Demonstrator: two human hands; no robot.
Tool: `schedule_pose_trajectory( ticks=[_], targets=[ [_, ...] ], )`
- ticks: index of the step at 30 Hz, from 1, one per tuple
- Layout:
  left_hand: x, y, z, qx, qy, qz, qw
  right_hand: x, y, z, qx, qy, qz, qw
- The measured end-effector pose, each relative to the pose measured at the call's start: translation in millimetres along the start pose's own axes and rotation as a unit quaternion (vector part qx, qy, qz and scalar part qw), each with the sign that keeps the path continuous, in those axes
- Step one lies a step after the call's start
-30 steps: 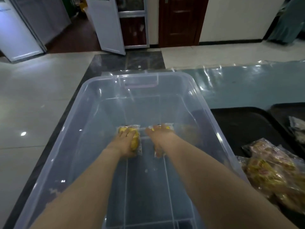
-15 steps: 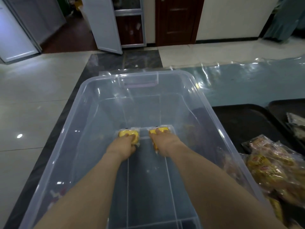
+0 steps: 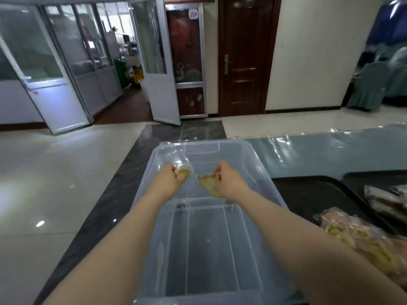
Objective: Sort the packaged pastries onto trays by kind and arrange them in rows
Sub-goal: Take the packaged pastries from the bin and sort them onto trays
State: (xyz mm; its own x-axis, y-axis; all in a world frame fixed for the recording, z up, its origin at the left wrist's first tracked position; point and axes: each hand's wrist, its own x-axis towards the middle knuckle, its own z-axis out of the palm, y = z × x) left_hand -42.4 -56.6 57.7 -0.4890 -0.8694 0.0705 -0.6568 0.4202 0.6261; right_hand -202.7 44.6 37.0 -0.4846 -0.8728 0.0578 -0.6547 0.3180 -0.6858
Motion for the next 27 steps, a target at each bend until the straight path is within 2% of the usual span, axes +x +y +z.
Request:
schedule_pose_trajectory(
  ticks=[4, 7, 9, 13, 16, 23, 27],
  targets=[
    [-46, 14, -38, -0.068, 0.075, 0.035, 0.994, -45, -23, -47, 0.163, 0.082, -0.007, 0.983],
    [-83, 20, -50, -0.163, 0.103, 0.034, 0.981, -84, -31, -77, 0.298, 0.118, 0.000, 0.947],
    [-106, 27, -50, -0.215, 0.110, 0.028, 0.970, -111, -33, -93, 0.381, 0.125, 0.006, 0.916],
    [-144, 51, -43, -0.300, 0.099, 0.039, 0.948, -157, -32, -110, 0.468, 0.128, -0.011, 0.874],
    [-166, 73, -36, -0.330, 0.075, 0.069, 0.939, -183, -29, -118, 0.476, 0.145, -0.025, 0.867],
    [-198, 152, -8, -0.351, 0.021, 0.122, 0.928, -225, 3, -169, 0.362, 0.158, -0.073, 0.916],
    [-206, 206, 32, -0.352, -0.008, 0.134, 0.926, -248, 50, -219, 0.344, 0.197, -0.086, 0.914]
  ],
)
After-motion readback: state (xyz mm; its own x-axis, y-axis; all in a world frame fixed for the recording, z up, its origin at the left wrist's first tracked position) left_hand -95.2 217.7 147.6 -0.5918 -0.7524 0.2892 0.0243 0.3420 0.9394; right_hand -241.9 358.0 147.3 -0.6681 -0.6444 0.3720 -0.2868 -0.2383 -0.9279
